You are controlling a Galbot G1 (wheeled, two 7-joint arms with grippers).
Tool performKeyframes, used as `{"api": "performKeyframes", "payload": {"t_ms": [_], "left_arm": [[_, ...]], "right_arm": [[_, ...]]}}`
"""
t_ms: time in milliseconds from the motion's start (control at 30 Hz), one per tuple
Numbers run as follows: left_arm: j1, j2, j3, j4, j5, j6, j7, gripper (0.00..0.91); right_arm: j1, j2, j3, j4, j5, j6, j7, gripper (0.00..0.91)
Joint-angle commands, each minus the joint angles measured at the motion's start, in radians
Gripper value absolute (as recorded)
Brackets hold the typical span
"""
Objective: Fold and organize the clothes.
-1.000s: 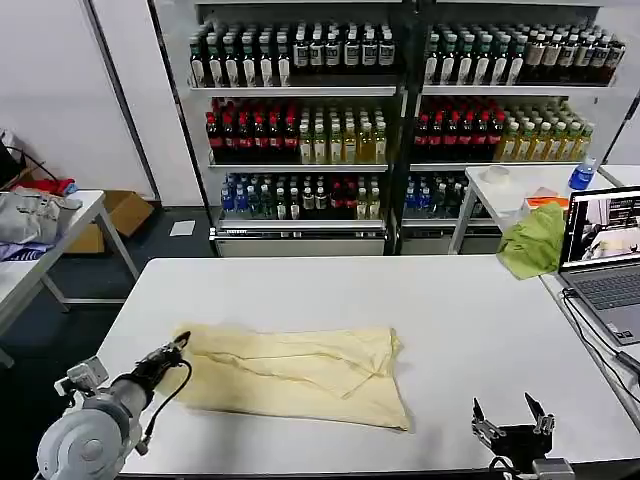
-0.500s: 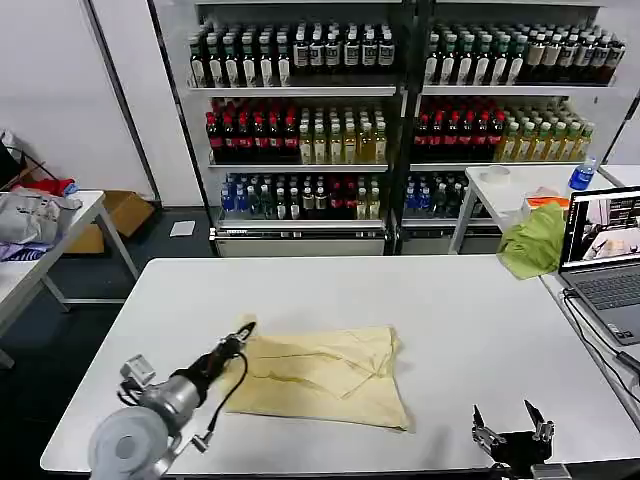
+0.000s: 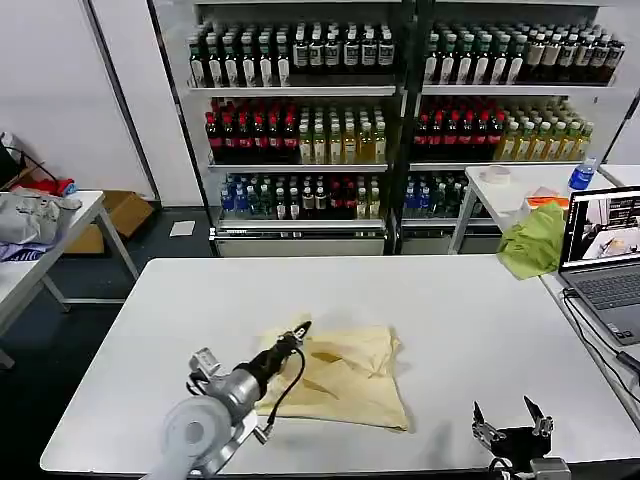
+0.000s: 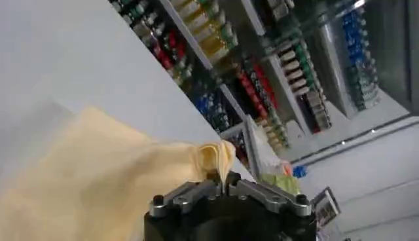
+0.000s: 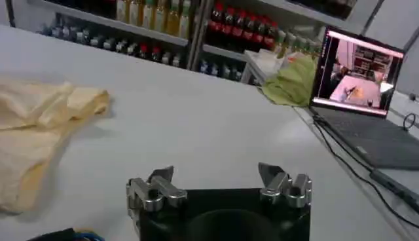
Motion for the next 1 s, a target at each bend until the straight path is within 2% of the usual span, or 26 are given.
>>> {"api": "performKeyframes", "payload": {"t_ms": [33,333,433,467,500,533,1000], "left_arm": [[-0.097,-0.059,0.14,0.102,0.036,-0.001,-0.003,0.04],[-0.133,-0.07,0.191,0.144,0.092,0.01,-0.026,0.05],[-0.141,-0.078,0.195,0.158,0.094,0.011,-0.028,0.121],[-0.142,-0.078,0.197,0.157,0.093,0.015,-0.027,0.403],[-0.141,-0.077,0.198,0.154,0.094,0.019,-0.025,0.635],[-0.139,-0.076,0.199,0.147,0.095,0.023,-0.02,0.907],[-0.084,-0.035,0.154,0.008,0.098,0.013,0.033,0.907]], "right_arm": [[0.016,-0.001,-0.002,-0.011,0.006,-0.003,0.001,0.907],[0.032,-0.001,-0.006,-0.026,0.01,-0.004,0.002,0.907],[0.033,0.002,-0.007,-0.027,0.009,-0.005,0.002,0.907],[0.033,0.003,-0.006,-0.027,0.009,-0.005,0.002,0.907],[0.033,0.002,-0.006,-0.027,0.009,-0.005,0.002,0.907],[0.032,0.002,-0.005,-0.026,0.009,-0.005,0.002,0.907],[0.021,0.019,-0.008,-0.012,-0.001,-0.005,0.003,0.907]]}}
